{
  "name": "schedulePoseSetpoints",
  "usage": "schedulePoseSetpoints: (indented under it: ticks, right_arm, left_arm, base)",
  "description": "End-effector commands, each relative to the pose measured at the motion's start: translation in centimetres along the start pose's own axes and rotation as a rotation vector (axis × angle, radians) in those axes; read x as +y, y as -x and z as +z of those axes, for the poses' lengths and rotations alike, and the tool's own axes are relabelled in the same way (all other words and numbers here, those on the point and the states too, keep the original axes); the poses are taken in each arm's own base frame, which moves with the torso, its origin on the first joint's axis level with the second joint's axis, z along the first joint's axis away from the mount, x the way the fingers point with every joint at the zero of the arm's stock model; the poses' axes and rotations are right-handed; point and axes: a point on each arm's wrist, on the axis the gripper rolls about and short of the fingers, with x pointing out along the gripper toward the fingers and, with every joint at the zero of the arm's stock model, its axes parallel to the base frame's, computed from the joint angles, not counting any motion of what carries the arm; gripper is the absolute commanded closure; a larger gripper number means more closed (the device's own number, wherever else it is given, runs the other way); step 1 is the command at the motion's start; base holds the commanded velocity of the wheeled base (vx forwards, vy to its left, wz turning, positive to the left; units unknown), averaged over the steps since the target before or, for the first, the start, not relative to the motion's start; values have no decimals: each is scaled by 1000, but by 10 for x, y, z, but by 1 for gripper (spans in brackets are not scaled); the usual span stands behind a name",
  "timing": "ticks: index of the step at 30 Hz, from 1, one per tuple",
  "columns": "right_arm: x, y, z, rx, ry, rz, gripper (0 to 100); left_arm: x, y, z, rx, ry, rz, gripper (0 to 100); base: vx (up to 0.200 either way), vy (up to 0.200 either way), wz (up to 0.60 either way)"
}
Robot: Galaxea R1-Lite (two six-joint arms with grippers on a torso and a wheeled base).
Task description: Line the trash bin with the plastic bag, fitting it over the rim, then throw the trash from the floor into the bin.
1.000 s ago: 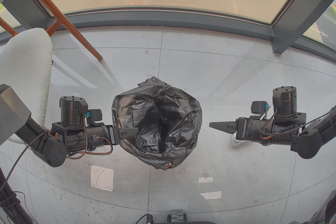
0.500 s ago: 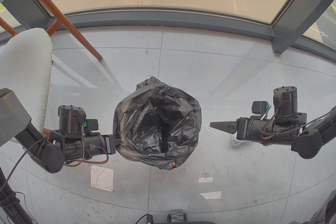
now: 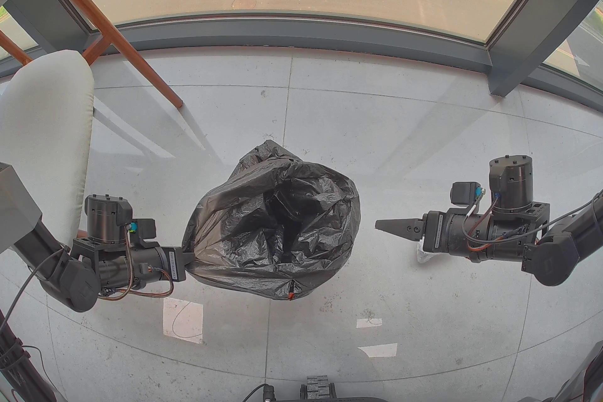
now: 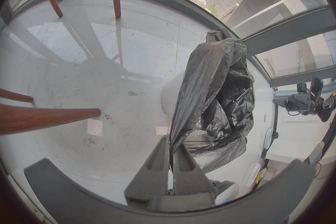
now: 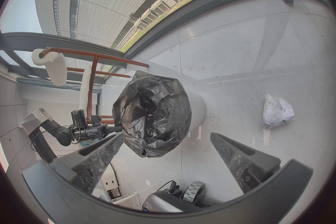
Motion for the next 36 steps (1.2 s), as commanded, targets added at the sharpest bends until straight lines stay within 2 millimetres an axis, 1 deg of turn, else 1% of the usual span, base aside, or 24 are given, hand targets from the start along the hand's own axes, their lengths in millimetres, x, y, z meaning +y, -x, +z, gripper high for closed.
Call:
schedulePoseSetpoints:
  ticks: [1,5,10,12,15,18,21,23,24,25,29,30,31,33,34,36]
  right_arm:
    - [0,0,0,1,-1,0,0]
    - [-1,3,-5,12,-4,-6,0]
    - [-1,8,-8,17,-6,-8,0]
    - [-1,8,-8,17,-6,-8,0]
    - [-1,8,-7,14,-5,-6,0]
    - [0,8,-7,13,-4,-5,0]
    - [1,9,-6,9,-2,-3,0]
    - [2,11,-5,3,0,1,0]
    - [2,11,-5,3,0,1,0]
    - [2,12,-5,1,-1,0,0]
    - [2,12,-4,-2,-1,0,0]
    - [2,12,-5,0,-2,-1,0]
    - [1,13,-4,-2,-2,-2,0]
    - [2,13,-4,-3,-2,0,0]
    - [2,13,-4,-5,-1,0,0]
    - [2,14,-4,-6,-1,0,0]
  left_arm:
    - [1,-4,1,-2,3,2,0]
    - [-1,-6,17,-58,-13,-10,0]
    - [-10,-12,51,-169,-52,-41,0]
    - [-16,-15,64,-209,-70,-61,0]
    - [-25,-23,79,-248,-94,-92,0]
    - [-33,-35,84,-251,-119,-129,0]
    - [-43,-38,86,-244,-148,-163,0]
    - [-50,-50,85,-236,-213,-177,0]
    - [-50,-51,85,-236,-216,-178,0]
    - [-50,-60,90,-250,-246,-178,0]
    - [-51,-74,103,-291,-316,-175,0]
    - [-51,-75,103,-292,-319,-175,0]
    - [-48,-82,105,-293,-353,-165,0]
    - [-46,-87,104,-277,-363,-160,0]
    - [-46,-87,104,-277,-363,-157,100]
    - [-47,-87,103,-274,-363,-158,100]
  base:
    - [0,0,0]
    - [0,0,0]
    - [0,0,0]
    - [0,0,0]
    - [0,0,0]
    - [0,0,0]
    - [0,0,0]
    - [0,0,0]
    - [0,0,0]
    - [0,0,0]
    - [0,0,0]
    - [0,0,0]
    - [0,0,0]
    - [0,0,0]
    - [0,0,0]
    - [0,0,0]
